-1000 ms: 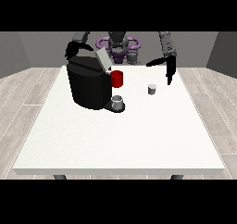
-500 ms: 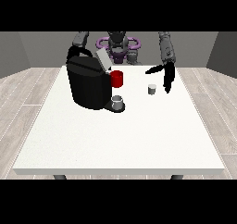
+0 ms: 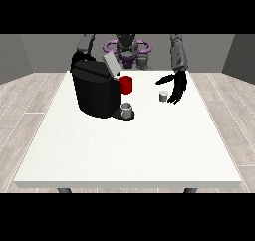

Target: Insert the coffee pod into the coffee machine and close the lid

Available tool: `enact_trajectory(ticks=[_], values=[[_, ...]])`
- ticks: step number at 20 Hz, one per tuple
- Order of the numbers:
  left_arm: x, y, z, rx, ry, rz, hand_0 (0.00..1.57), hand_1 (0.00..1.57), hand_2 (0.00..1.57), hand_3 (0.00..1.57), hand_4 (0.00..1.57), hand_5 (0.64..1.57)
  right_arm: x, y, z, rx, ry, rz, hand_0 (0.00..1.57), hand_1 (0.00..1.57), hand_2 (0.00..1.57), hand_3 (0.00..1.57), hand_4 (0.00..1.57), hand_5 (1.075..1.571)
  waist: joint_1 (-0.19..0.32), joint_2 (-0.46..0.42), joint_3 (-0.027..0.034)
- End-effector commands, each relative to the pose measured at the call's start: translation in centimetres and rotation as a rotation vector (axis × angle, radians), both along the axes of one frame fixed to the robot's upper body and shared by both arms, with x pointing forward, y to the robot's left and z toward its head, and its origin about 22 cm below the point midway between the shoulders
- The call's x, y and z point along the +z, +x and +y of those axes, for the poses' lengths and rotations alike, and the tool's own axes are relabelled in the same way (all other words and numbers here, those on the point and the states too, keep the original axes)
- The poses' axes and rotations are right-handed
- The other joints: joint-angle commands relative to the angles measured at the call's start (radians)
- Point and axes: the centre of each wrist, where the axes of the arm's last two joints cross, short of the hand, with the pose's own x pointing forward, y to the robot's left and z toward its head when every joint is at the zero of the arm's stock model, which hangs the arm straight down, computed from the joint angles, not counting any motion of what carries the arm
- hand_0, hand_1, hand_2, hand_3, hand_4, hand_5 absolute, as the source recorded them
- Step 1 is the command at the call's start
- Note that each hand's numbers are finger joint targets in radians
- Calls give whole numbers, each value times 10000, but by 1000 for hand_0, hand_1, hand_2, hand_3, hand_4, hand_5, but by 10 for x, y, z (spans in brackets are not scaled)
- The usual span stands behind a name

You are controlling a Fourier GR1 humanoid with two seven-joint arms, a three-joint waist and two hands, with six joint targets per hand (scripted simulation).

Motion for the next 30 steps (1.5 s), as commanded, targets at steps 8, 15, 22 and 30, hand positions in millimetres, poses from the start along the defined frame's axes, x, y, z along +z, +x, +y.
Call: enact_trajectory(ticks=[8, 15, 22, 30], values=[[-7, 1, 6, -457, 2284, 341, 547, 547, 697, 454, 0, 1571, -11, 3, -5, -97, 165, 388, 0, 0, 0, 0, 453, 1571, -61, -14, 2], [-2, 10, 11, 531, 2660, -876, 686, 686, 849, 651, 288, 1571, -5, -12, 20, 488, -4, -86, 0, 0, 0, 0, 491, 1571, -730, 221, -3], [-12, 0, 27, -105, 3814, -1142, 987, 987, 1095, 867, 286, 1571, 24, 9, -4, 208, 513, -52, 0, 0, 0, 0, 514, 1571, -375, 362, -3], [-10, 15, -7, -785, 4247, -1163, 1266, 1266, 1399, 1363, 507, 1571, -6, 4, -2, -229, 516, 182, 0, 0, 0, 0, 398, 1571, -197, 6, 1]])
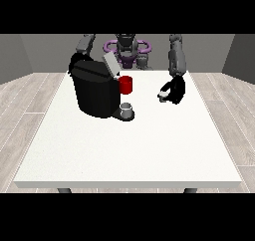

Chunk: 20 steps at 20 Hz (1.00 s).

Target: Insert the coffee pod into the coffee machine and close the lid

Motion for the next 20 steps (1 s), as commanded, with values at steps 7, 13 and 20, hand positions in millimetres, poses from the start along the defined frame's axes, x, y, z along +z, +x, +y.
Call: enact_trajectory(ticks=[7, 13, 20], values=[[66, 34, -11, -1857, -315, -398, 1388, 1388, 1408, 1353, 583, 1571, -29, -2, -10, -253, 232, 1272, 0, 0, 0, 0, 459, 1571, 339, -884, -5], [110, 51, -22, -2209, -398, -865, 1256, 1256, 1331, 1292, 545, 1571, -31, 0, -11, 102, 129, 1047, 0, 0, 0, 0, 507, 1571, 26, -861, -5], [111, 56, -58, -2733, -293, -983, 1255, 1255, 1332, 1288, 556, 1571, -40, 1, -10, -195, 205, 824, 0, 0, 0, 0, 489, 1571, 204, -1022, -4]])
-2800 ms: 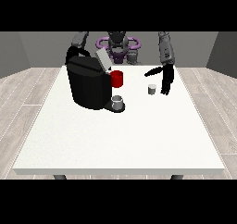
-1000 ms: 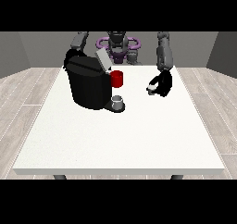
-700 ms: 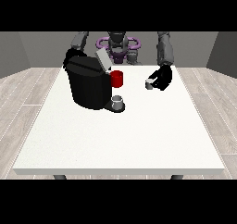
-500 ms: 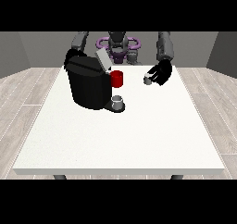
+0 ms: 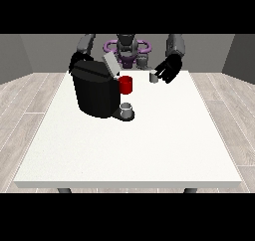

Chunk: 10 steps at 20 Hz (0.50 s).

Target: Insert the coffee pod into the coffee machine and close the lid

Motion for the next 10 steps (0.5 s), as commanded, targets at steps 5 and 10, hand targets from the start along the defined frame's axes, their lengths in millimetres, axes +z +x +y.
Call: enact_trajectory(ticks=[5, 10], values=[[51, 11, -1, -34, 133, -814, 1256, 1256, 1327, 1277, 536, 1571, 3, 7, -4, 195, 180, -577, 0, 0, 0, 0, 489, 1571, -226, 241, 1], [75, 19, -8, 427, -660, -722, 1272, 1272, 1307, 1244, 512, 1571, 10, 3, 7, 539, -74, -463, 0, 0, 0, 0, 494, 1571, -829, 259, -1]])
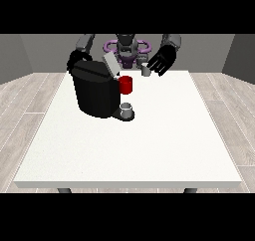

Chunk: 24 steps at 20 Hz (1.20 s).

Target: Insert the coffee pod into the coffee machine and close the lid

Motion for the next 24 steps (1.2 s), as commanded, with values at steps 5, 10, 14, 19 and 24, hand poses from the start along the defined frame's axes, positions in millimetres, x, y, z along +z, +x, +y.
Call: enact_trajectory(ticks=[5, 10, 14, 19, 24], values=[[60, 10, -17, -124, -283, -814, 1282, 1282, 1332, 1269, 479, 1571, 12, 10, 8, -207, -71, -408, 0, 0, 0, 0, 511, 1571, -257, 491, 3], [68, 12, -12, 320, -90, -1192, 1282, 1282, 1329, 1263, 517, 1571, 46, 21, 15, -247, -270, -1017, 0, 0, 0, 0, 541, 1571, -685, 985, -2], [72, 13, -25, 212, 113, -874, 1265, 1265, 1297, 1236, 485, 1571, 27, 15, 4, -269, -256, -689, 0, 0, 0, 0, 459, 1571, -599, 743, 2], [68, 15, -38, -209, 110, -633, 1292, 1292, 1315, 1222, 498, 1571, 22, 18, -5, -484, -381, -741, 0, 0, 0, 0, 481, 1571, -361, 916, 4], [92, 15, -24, 244, 43, -873, 1268, 1268, 1300, 1217, 512, 1571, 33, 19, -1, -147, 36, -1197, 0, 0, 0, 0, 530, 1571, -909, 1303, 6]])
